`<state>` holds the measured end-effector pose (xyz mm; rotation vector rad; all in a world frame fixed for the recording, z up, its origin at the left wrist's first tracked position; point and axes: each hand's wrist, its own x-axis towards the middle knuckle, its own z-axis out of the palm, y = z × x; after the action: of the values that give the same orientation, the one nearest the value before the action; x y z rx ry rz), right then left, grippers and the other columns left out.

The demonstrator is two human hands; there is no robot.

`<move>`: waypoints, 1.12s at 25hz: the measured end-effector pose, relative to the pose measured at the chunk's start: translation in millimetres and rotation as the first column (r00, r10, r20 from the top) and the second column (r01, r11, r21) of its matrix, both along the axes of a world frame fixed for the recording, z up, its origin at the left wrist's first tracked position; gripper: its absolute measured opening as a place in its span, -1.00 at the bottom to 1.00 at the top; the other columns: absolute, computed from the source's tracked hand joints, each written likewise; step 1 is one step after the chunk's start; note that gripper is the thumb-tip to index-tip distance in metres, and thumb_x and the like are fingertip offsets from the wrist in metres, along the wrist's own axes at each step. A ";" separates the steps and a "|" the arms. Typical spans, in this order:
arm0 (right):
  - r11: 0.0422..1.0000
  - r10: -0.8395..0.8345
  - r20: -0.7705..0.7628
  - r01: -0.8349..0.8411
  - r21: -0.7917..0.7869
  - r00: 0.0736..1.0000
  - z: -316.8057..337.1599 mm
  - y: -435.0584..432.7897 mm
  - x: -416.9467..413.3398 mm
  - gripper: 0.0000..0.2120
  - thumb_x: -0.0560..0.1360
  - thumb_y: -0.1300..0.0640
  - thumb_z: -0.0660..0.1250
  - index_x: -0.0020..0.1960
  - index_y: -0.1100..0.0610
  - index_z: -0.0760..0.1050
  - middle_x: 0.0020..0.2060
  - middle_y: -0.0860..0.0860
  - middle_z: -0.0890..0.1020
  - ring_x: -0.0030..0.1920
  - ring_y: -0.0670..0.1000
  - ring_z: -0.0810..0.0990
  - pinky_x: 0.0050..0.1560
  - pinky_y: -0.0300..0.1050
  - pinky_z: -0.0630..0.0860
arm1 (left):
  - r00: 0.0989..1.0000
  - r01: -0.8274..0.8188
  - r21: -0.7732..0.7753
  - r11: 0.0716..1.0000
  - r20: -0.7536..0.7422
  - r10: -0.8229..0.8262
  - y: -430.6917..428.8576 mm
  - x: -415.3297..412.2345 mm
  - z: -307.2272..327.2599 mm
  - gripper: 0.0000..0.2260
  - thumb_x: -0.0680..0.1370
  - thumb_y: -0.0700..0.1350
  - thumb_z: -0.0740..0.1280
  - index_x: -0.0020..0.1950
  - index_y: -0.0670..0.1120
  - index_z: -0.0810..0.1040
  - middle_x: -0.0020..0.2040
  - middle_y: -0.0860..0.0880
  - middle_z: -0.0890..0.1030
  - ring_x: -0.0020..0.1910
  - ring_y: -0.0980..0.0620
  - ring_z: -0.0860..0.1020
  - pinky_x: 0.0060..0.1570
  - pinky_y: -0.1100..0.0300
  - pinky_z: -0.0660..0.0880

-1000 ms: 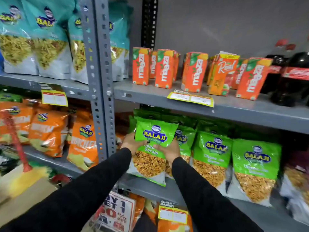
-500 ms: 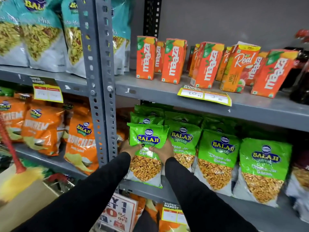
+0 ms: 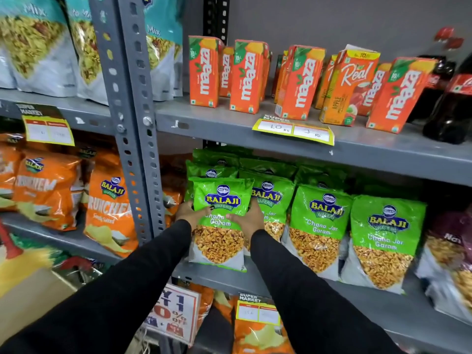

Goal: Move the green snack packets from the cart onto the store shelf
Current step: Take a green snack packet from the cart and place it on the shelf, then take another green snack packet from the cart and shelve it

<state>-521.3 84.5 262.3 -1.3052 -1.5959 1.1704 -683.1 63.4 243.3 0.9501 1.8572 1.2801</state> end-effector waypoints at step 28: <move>0.333 -0.912 0.065 0.823 -0.460 0.405 -204.3 -194.8 633.5 -0.65 0.34 0.21 0.48 0.01 0.22 0.38 -0.23 0.08 0.47 -0.38 -0.11 0.47 -0.41 -0.33 0.33 | 0.116 0.861 -0.447 0.244 -0.295 -0.948 -76.4 663.3 -157.5 -0.72 0.50 -0.12 0.33 0.10 -0.29 0.55 0.11 -0.28 0.59 0.13 -0.16 0.54 0.03 0.10 0.41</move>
<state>112.2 -110.3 57.9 -1.8875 -0.2278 0.8608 -19.8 -13.0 85.8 2.0535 1.1129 0.0052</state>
